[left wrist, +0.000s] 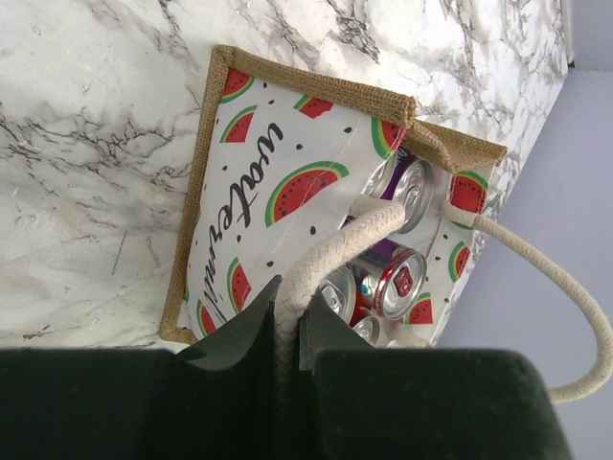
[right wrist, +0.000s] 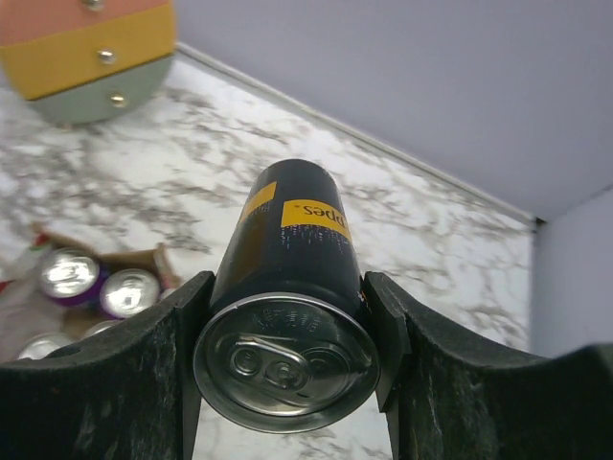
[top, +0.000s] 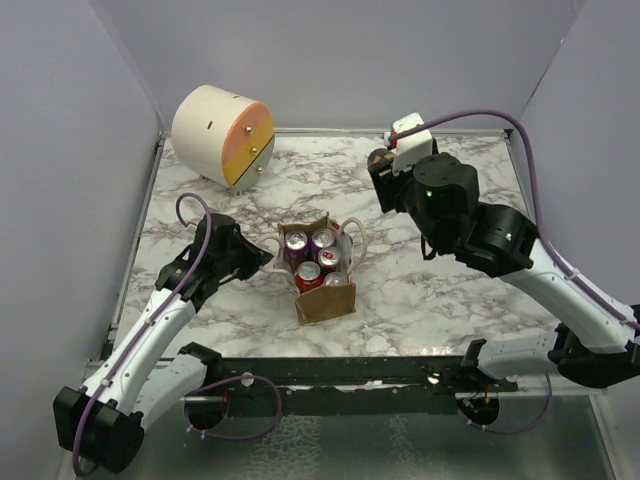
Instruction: Take the beverage out of the canvas bag
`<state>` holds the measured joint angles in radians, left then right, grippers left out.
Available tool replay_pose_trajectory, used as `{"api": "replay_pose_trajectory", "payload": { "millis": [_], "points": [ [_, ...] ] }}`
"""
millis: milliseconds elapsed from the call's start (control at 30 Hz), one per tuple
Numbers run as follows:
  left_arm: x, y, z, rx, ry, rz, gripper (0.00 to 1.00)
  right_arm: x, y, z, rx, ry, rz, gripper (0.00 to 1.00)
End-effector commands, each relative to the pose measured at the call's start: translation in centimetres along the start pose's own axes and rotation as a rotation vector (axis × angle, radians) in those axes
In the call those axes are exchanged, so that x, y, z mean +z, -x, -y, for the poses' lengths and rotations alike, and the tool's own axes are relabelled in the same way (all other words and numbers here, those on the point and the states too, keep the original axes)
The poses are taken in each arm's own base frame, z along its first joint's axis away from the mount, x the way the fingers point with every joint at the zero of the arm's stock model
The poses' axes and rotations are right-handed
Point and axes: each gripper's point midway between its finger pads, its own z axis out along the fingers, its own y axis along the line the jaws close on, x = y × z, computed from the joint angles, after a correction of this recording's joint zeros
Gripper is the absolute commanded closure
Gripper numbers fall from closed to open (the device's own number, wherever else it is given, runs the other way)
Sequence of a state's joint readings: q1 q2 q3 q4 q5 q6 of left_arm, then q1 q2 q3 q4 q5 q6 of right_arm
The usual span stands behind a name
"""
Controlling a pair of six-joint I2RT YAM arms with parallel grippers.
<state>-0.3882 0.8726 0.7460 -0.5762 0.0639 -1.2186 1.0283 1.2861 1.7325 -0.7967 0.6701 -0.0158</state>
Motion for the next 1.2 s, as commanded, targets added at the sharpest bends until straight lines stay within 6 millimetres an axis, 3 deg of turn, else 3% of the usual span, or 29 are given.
{"api": "replay_pose_trajectory", "payload": {
  "millis": [0,133,267,467,567,900,1000,1167],
  "points": [
    [-0.3,0.0,1.4,0.015,-0.039,-0.021,1.0,0.4,0.9,4.9,-0.039,-0.324,0.095,0.98],
    [-0.2,-0.1,1.5,0.021,-0.041,-0.031,1.0,2.3,-2.9,5.0,-0.027,-0.331,0.017,0.98],
    [-0.1,-0.3,1.6,0.024,-0.041,-0.042,1.0,5.7,-8.5,5.6,0.07,-0.272,-0.153,0.98],
    [-0.1,-0.3,1.9,0.028,-0.047,-0.044,1.0,8.9,-15.9,3.2,0.141,-0.186,-0.347,0.98],
    [0.0,-0.3,2.2,0.026,-0.059,-0.053,1.0,10.2,-19.1,3.0,0.197,-0.194,-0.442,0.98],
    [0.1,-0.9,1.9,0.039,-0.067,-0.077,1.0,13.5,-22.6,2.2,0.36,-0.138,-0.588,0.98],
    [0.4,-1.1,2.1,0.037,-0.082,-0.086,1.0,14.0,-23.9,2.9,0.424,-0.152,-0.647,0.98],
    [0.7,-1.1,2.2,0.049,-0.081,-0.094,1.0,14.8,-24.2,3.8,0.441,-0.177,-0.665,0.98]
  ]
}}
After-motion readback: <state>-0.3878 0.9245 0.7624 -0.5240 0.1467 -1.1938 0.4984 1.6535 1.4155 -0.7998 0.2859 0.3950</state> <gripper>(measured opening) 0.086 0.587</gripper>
